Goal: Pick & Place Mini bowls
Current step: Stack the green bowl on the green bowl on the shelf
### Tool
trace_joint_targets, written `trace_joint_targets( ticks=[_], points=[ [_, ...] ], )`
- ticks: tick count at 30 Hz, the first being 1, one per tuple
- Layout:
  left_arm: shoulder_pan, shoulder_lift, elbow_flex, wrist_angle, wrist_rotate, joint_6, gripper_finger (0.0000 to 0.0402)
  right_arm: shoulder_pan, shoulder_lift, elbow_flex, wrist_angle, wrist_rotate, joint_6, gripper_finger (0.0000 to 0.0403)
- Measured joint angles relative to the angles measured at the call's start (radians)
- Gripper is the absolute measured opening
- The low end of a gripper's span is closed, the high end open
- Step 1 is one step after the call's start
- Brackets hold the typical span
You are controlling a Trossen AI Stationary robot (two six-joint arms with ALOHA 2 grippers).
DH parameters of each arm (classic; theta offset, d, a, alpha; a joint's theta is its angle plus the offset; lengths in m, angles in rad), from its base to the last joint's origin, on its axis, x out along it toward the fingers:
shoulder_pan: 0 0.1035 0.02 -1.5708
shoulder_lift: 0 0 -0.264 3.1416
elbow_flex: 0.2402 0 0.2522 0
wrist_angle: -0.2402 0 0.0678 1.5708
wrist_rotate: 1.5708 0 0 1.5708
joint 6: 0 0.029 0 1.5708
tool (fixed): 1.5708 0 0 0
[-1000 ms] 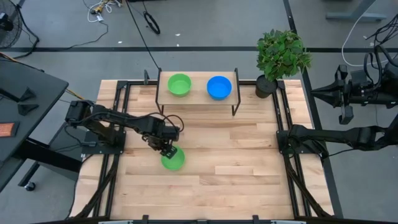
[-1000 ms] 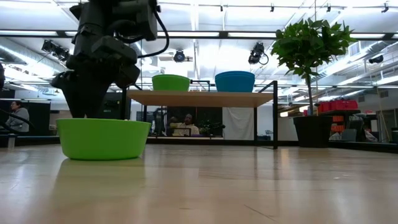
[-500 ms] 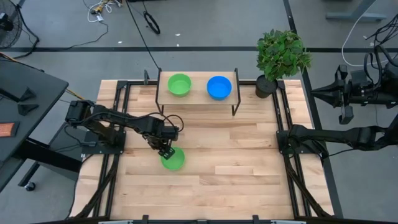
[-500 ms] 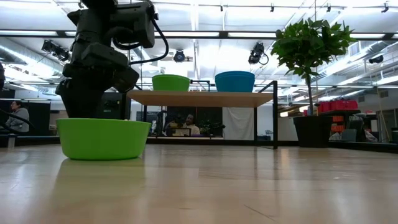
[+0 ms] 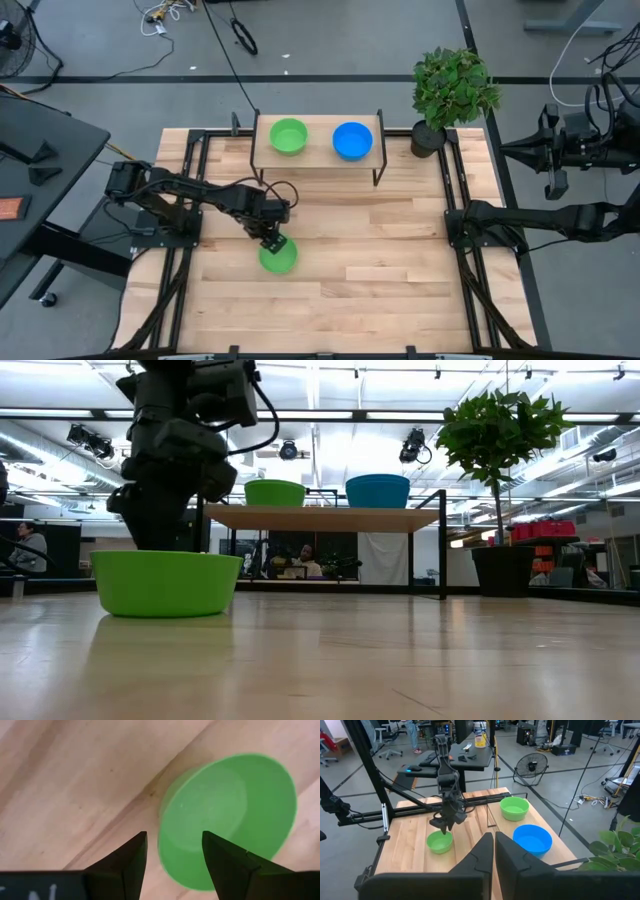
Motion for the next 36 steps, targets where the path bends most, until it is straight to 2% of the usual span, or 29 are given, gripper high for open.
trace_joint_targets(
  ticks=[6, 14, 17, 27, 36],
  points=[
    [0.0, 0.0, 0.038, -0.026, -0.004, -0.003, 0.0195, 0.0, 0.0, 0.0, 0.0, 0.0, 0.0, 0.0023],
    [-0.015, -0.001, 0.107, -0.236, 0.006, -0.147, 0.0195, 0.0, 0.0, 0.0, 0.0, 0.0, 0.0, 0.0023],
    [-0.037, -0.001, 0.11, -0.237, 0.008, -0.194, 0.0195, 0.0, 0.0, 0.0, 0.0, 0.0, 0.0, 0.0023],
    [-0.157, -0.001, 0.11, -0.224, 0.005, -0.501, 0.0195, 0.0, 0.0, 0.0, 0.0, 0.0, 0.0, 0.0023],
    [-0.228, 0.019, 0.11, -0.182, -0.055, -0.712, 0.0195, 0.0, 0.0, 0.0, 0.0, 0.0, 0.0, 0.0023]
  ],
)
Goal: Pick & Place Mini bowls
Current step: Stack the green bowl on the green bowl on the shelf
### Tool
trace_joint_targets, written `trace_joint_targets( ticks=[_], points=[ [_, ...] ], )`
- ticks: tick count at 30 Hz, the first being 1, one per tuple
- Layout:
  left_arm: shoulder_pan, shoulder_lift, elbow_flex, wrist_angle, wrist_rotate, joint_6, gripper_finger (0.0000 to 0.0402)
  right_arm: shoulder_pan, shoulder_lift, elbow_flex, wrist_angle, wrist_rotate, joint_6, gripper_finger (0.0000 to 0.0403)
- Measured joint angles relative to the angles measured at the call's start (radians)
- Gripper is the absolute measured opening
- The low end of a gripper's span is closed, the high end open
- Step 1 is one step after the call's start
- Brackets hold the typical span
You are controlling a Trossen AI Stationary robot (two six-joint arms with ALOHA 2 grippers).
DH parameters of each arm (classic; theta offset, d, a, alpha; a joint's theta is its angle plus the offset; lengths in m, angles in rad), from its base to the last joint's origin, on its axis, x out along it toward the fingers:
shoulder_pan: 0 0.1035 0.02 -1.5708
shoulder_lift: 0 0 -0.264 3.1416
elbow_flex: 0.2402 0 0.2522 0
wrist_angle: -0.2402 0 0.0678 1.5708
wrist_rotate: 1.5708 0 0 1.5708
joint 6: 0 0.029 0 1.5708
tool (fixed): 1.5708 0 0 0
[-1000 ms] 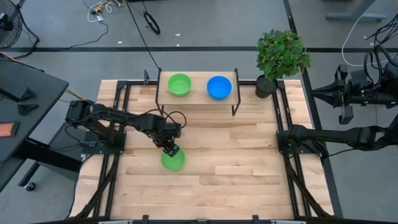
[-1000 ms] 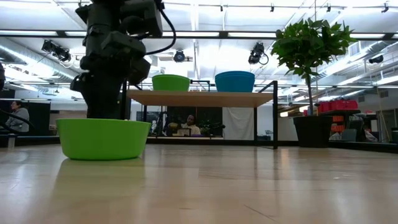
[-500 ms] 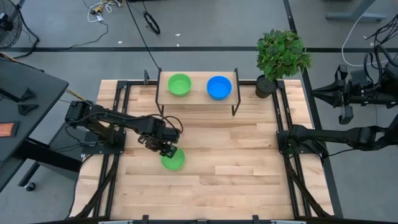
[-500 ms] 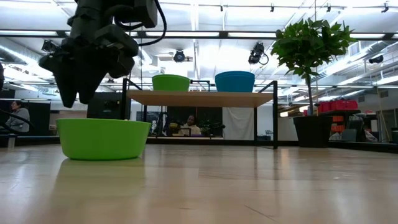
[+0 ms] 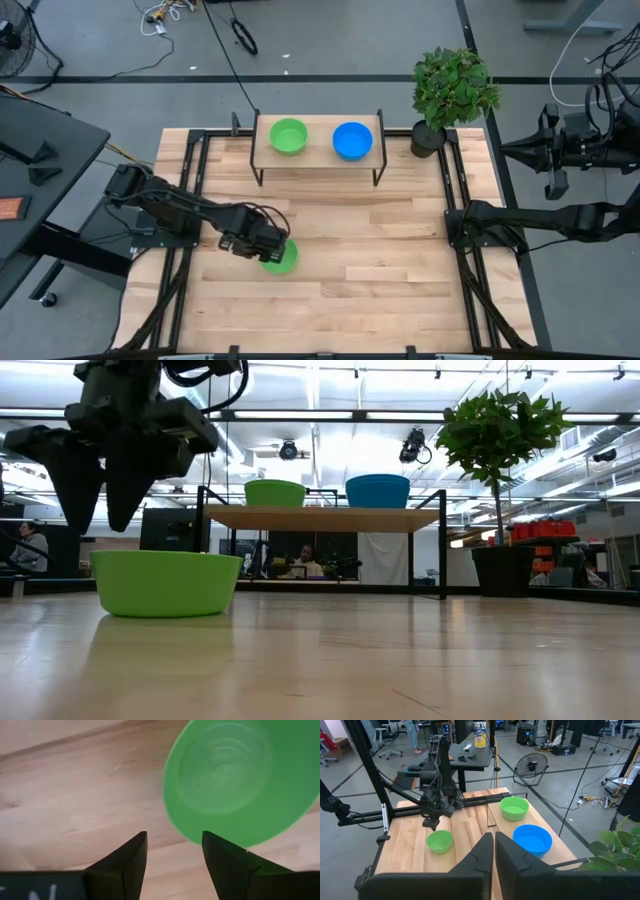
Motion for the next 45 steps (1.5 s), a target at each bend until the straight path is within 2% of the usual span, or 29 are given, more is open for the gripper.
trace_joint_targets(
  ticks=[9, 25, 38, 45],
  points=[
    [-0.001, 0.044, 0.0, 0.034, -0.019, -0.043, 0.0191, 0.0, 0.0, 0.0, 0.0, 0.0, 0.0, 0.0023],
    [0.028, 0.075, 0.0, 0.024, -0.035, -0.014, 0.0119, 0.0, 0.0, 0.0, 0.0, 0.0, 0.0, 0.0023],
    [0.045, 0.092, -0.001, 0.025, -0.024, 0.024, 0.0102, 0.0, 0.0, 0.0, 0.0, 0.0, 0.0, 0.0023],
    [0.045, 0.092, -0.001, 0.023, -0.024, 0.032, 0.0071, 0.0, 0.0, 0.0, 0.0, 0.0, 0.0, 0.0023]
  ],
)
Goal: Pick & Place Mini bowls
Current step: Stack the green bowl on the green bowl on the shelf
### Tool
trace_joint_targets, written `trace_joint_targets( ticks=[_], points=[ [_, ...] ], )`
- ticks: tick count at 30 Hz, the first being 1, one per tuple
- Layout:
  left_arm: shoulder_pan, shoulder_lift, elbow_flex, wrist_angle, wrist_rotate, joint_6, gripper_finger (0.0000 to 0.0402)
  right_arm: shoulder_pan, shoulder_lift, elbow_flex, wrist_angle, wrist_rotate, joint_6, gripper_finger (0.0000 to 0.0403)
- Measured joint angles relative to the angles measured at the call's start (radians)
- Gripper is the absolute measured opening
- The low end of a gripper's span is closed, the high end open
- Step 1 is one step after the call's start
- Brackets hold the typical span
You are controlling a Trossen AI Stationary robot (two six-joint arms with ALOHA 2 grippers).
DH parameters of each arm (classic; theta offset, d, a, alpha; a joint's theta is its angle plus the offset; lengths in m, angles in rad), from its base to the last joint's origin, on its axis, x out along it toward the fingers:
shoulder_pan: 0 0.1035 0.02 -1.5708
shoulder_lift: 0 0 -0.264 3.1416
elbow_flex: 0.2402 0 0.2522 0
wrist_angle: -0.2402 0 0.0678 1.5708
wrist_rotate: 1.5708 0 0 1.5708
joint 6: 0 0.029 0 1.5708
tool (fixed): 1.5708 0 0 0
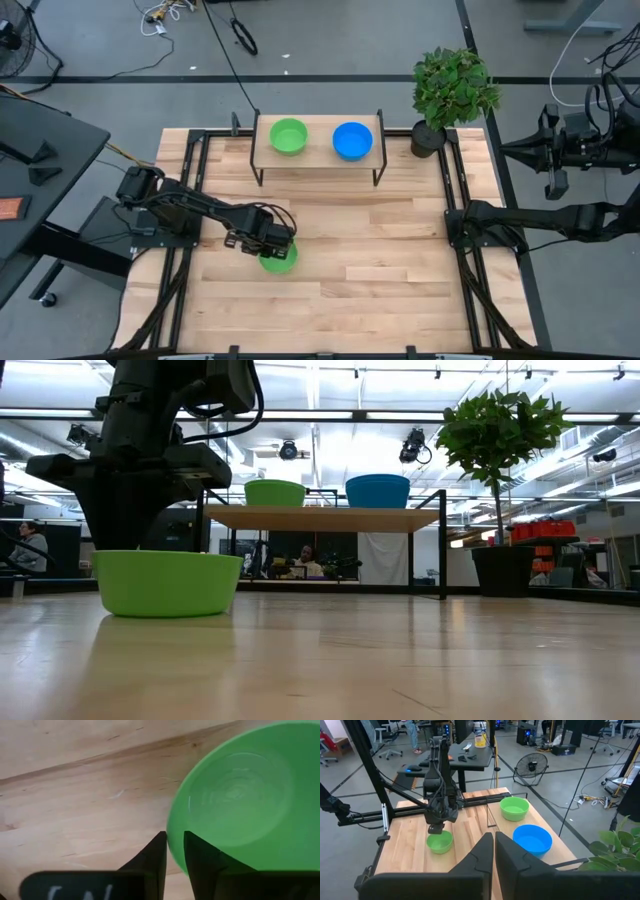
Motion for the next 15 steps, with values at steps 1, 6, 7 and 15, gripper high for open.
trace_joint_targets(
  ticks=[1, 6, 7, 15],
  points=[
    [0.0, 0.0, 0.0, -0.002, 0.0, 0.0, 0.0065, 0.0, 0.0, 0.0, 0.0, 0.0, 0.0, 0.0023],
    [0.0, 0.0, 0.0, -0.004, 0.001, 0.009, 0.0038, 0.0, 0.0, 0.0, 0.0, 0.0, 0.0, 0.0023],
    [0.0, 0.0, 0.0, -0.004, 0.003, 0.011, 0.0032, 0.0, 0.0, 0.0, 0.0, 0.0, 0.0, 0.0023],
    [0.0, -0.001, 0.0, -0.007, 0.001, 0.037, 0.0005, 0.0, 0.0, 0.0, 0.0, 0.0, 0.0, 0.0023]
  ],
)
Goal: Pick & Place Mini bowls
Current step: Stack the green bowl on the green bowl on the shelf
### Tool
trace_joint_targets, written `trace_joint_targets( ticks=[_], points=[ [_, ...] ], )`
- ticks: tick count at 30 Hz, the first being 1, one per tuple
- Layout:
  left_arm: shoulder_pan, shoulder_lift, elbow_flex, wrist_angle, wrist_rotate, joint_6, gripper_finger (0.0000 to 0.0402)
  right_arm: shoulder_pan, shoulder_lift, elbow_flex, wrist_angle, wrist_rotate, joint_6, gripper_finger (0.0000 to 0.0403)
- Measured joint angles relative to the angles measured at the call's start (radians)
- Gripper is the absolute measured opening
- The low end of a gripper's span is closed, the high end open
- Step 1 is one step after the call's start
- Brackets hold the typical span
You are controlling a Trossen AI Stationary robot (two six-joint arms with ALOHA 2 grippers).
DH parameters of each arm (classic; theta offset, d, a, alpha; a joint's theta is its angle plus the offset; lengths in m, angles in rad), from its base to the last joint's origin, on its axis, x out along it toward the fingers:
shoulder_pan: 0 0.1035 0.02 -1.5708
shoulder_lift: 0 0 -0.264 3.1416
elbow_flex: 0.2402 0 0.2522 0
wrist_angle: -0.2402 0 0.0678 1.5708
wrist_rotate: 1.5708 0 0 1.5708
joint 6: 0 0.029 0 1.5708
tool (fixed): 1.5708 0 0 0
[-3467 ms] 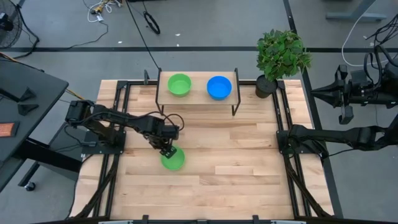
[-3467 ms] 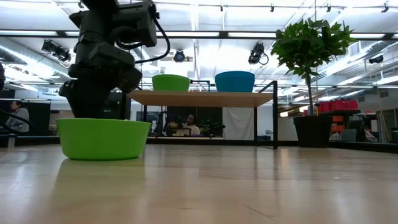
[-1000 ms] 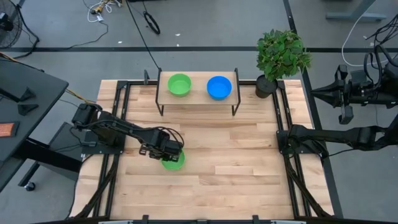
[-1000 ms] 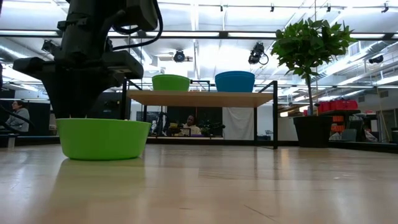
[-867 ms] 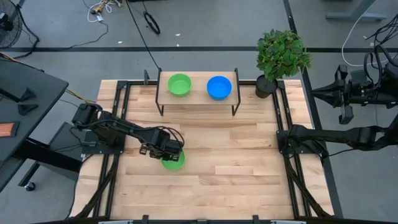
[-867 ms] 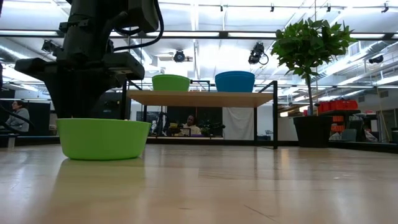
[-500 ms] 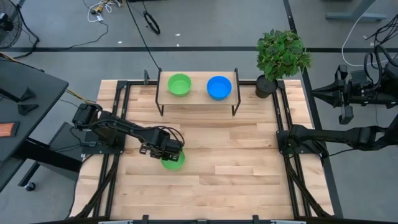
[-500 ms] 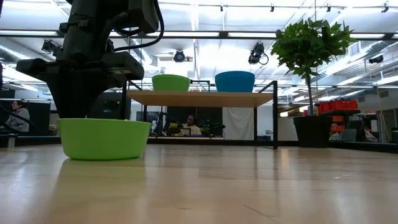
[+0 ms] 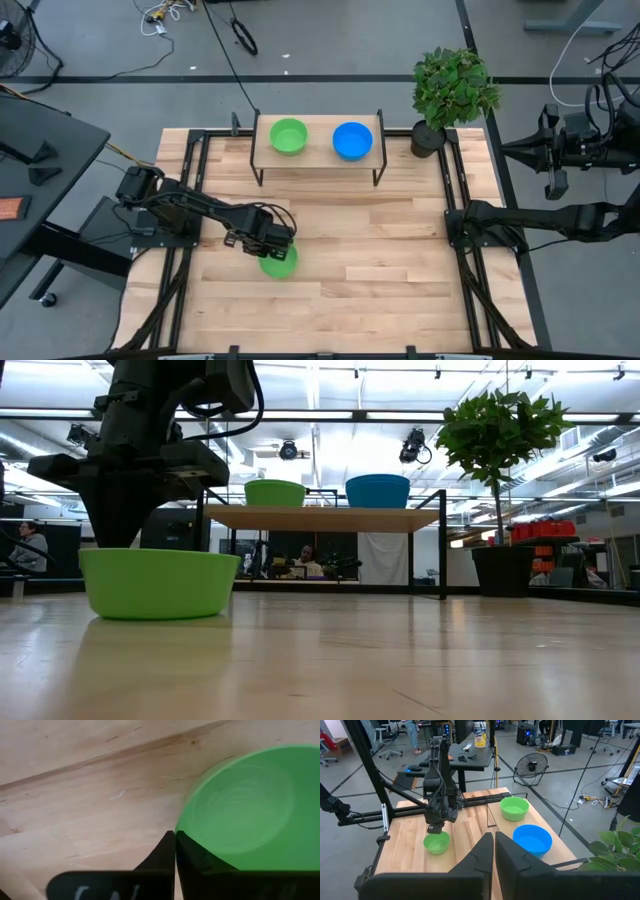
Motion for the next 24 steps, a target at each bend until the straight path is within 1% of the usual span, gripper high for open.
trace_joint_targets(
  ticks=[9, 16, 24],
  points=[
    [0.002, 0.0, 0.0, -0.002, -0.021, 0.06, 0.0002, 0.0, 0.0, 0.0, 0.0, 0.0, 0.0, 0.0023],
    [0.021, -0.01, 0.005, -0.004, 0.008, 0.097, 0.0001, 0.0, 0.0, 0.0, 0.0, 0.0, 0.0, 0.0023],
    [0.039, -0.089, 0.01, -0.014, 0.031, 0.106, 0.0001, 0.0, 0.0, 0.0, 0.0, 0.0, 0.0, 0.0023]
  ],
)
